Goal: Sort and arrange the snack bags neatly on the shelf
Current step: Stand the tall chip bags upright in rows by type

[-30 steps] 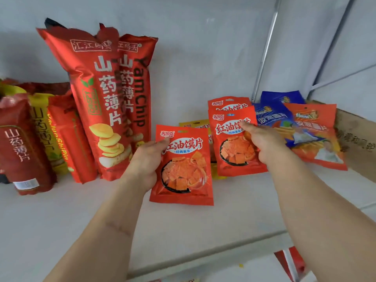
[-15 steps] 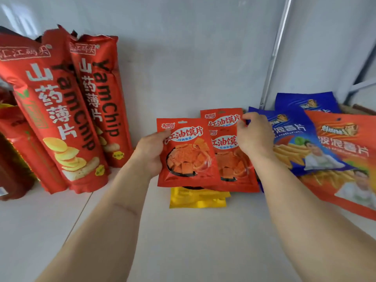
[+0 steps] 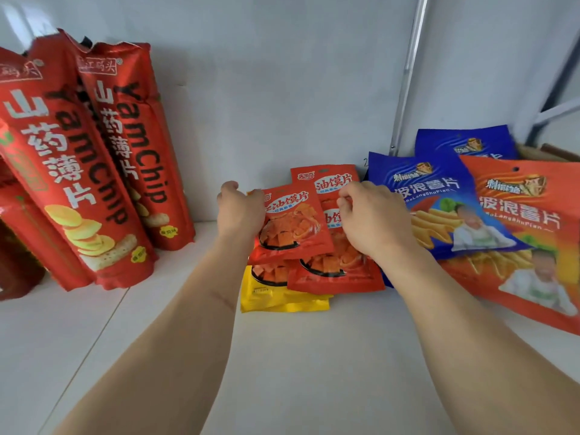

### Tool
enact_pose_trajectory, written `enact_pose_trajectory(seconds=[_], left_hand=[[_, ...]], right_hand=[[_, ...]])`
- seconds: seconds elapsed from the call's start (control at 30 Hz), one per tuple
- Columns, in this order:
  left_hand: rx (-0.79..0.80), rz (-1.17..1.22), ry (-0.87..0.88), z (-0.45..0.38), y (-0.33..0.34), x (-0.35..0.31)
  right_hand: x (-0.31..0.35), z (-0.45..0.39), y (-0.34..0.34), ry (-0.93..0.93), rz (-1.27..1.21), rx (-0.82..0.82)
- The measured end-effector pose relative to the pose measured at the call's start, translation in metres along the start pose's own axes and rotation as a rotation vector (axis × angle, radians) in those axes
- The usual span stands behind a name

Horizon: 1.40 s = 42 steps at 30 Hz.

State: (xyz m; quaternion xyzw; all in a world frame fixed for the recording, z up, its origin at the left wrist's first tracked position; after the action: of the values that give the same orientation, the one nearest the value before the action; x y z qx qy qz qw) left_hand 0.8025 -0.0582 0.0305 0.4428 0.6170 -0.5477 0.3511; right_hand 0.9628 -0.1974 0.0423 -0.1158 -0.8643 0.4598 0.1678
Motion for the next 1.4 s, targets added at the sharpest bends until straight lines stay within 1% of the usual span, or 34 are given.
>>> enact_pose_trajectory(seconds=[0.03, 0.1, 0.2, 0.3, 0.37, 0.53, 0.67, 0.77, 0.87, 1.03, 1.17, 1.4], left_hand=[[-0.014, -0.077, 0.064, 0.002, -0.003, -0.001], [-0.044, -0.306, 0.231, 0.011, -0.011, -0.002], [-0.180, -0.672, 0.544, 0.030, -0.029, 0.001], [-0.199, -0.823, 0.810, 0.040, -0.048, 0.018], [-0.183, -0.912, 0.884, 0.043, -0.064, 0.032], [-0.170, -0.987, 0.914, 0.046, -0.115, 0.050], [-0.159, -0.966, 0.914, 0.040, -0.157, 0.068], [-0.169, -0.937, 0.957, 0.036, -0.193, 0.081], [-0.180, -0.904, 0.946, 0.029, -0.226, 0.092], [-0.217, -0.709, 0.943, 0.018, -0.262, 0.106], [-0.226, -0.515, 0.881, 0.011, -0.270, 0.107], [-0.242, -0.269, 0.710, 0.007, -0.253, 0.103]], right_hand=[[0.004, 0.002, -0.001, -0.014, 0.004, -0.007], [0.015, 0.005, -0.003, -0.065, 0.003, -0.045], [0.038, 0.012, -0.003, -0.169, 0.017, -0.071], [0.065, 0.023, 0.002, -0.262, 0.037, -0.089], [0.082, 0.030, 0.006, -0.288, 0.057, -0.094], [0.133, 0.041, 0.019, -0.322, 0.090, -0.065], [0.181, 0.048, 0.025, -0.335, 0.059, -0.066], [0.216, 0.052, 0.027, -0.314, 0.049, -0.020], [0.249, 0.055, 0.030, -0.278, 0.043, 0.024], [0.285, 0.053, 0.030, -0.186, 0.001, 0.033], [0.297, 0.049, 0.025, -0.113, -0.074, 0.028], [0.283, 0.022, 0.038, 0.083, -0.375, 0.042]])
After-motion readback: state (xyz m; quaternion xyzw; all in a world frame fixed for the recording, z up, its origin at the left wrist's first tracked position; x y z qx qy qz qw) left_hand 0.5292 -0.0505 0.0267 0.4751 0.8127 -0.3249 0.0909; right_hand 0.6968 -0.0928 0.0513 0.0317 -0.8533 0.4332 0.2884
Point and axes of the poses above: each hand's wrist, its own z-axis away from the middle knuckle, its own y-axis out of the palm, x = y × z, the point moved 3 cm from there along -z, towards the middle knuckle, and after that the axes turned 2 degrees about -z, right-handed, at the moved point
